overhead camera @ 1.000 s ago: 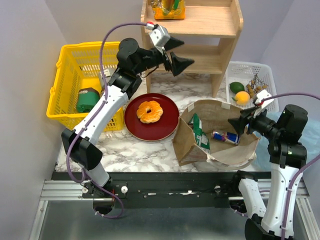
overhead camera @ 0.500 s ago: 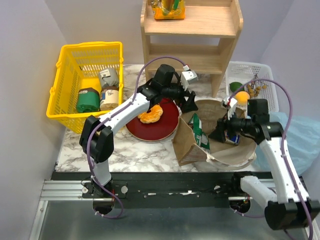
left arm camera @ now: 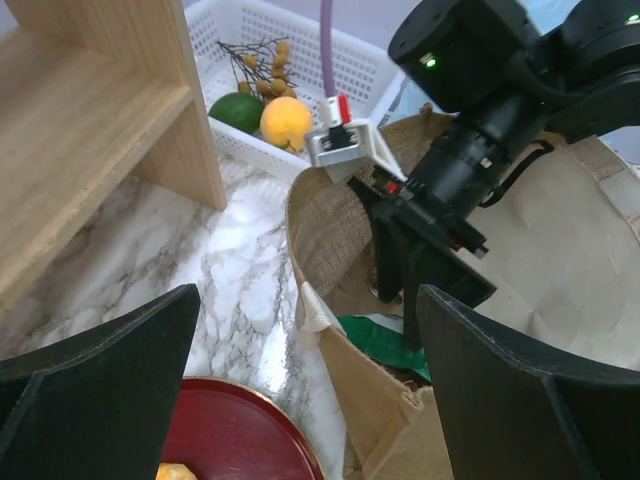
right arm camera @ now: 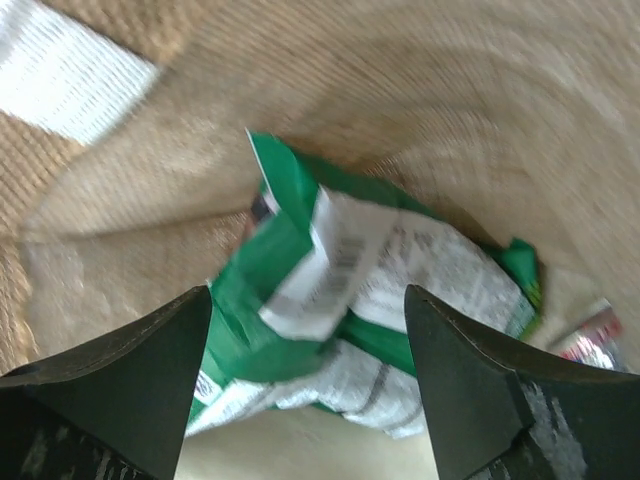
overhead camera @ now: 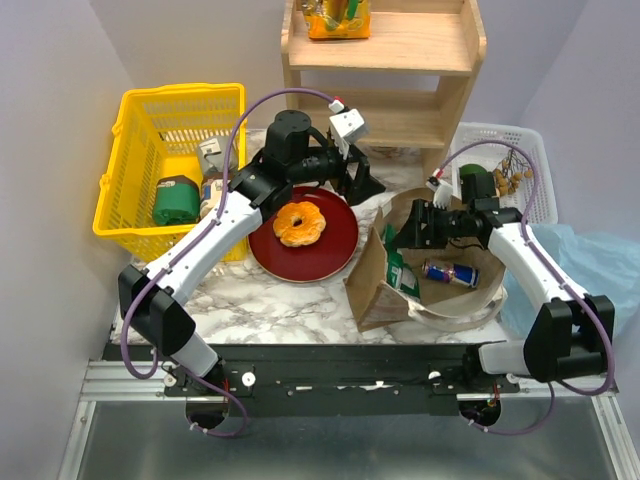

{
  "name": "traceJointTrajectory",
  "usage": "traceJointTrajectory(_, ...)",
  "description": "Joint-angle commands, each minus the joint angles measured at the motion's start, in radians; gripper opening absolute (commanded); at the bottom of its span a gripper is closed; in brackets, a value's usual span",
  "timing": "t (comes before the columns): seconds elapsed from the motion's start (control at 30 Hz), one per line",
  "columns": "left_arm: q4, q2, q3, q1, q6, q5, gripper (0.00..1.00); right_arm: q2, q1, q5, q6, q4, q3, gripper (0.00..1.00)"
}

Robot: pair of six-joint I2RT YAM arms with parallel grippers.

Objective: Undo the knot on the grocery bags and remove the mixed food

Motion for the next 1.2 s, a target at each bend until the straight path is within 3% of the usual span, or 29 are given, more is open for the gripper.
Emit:
traceJointTrajectory(0.0, -0.033, -0.025, -0.009, -0.003, 0.026, -0.063, 0.99, 0.074, 0.067, 0.080, 0.069, -0.004, 0.041, 0.86)
traceJointTrajectory(0.1, -0.033, -0.024, -0.011, -0.003, 0.051, -0.080, 0.99, 0.111, 0.074, 0.197, 0.079, -0.047, 0.051, 0.83)
traceJointTrajectory(0.2, -0.031, -0.025, -0.008, -0.003, 0.046, -0.083, 0.99, 0.113, 0.076, 0.228, 0.056, -0.070, 0.046, 0.64)
traceJointTrajectory(0.23, -0.030, -0.022, -0.006, -0.003, 0.045, -0.082, 0.99, 0.110, 0.076, 0.220, 0.049, -0.069, 0.041, 0.45)
traceJointTrajectory(0.3, -0.030, -0.022, -0.002, -0.003, 0.043, -0.085, 0.99, 0.096, 0.074, 0.193, 0.026, -0.062, 0.029, 0.25)
traceJointTrajectory(0.33, -0.030, -0.019, 0.000, -0.003, 0.045, -0.086, 0.99, 0.078, 0.074, 0.194, 0.017, -0.065, 0.031, 0.07)
traceJointTrajectory(0.37, -0.030, -0.018, 0.003, -0.003, 0.045, -0.089, 0.99, 0.065, 0.076, 0.205, 0.004, -0.070, 0.041, 0.00)
traceJointTrajectory(0.57, -0.027, -0.018, -0.003, -0.003, 0.043, -0.086, 0.99, -0.056, 0.074, 0.225, -0.201, -0.205, 0.153, 0.00)
traceJointTrajectory(0.8, -0.028, -0.007, 0.026, 0.013, 0.054, -0.085, 0.99, -0.119, 0.073, 0.208, -0.506, -0.481, 0.400, 0.00)
traceJointTrajectory(1.0, -0.022, -0.011, 0.050, 0.032, 0.049, 0.007, 0.99, -0.142, 0.064, 0.164, -0.687, -0.535, 0.566, 0.00)
traceJointTrajectory(1.17, -0.056, -0.039, 0.020, 0.032, 0.108, 0.047, 0.99, -0.113, 0.028, 0.137, -0.729, -0.547, 0.780, 0.00)
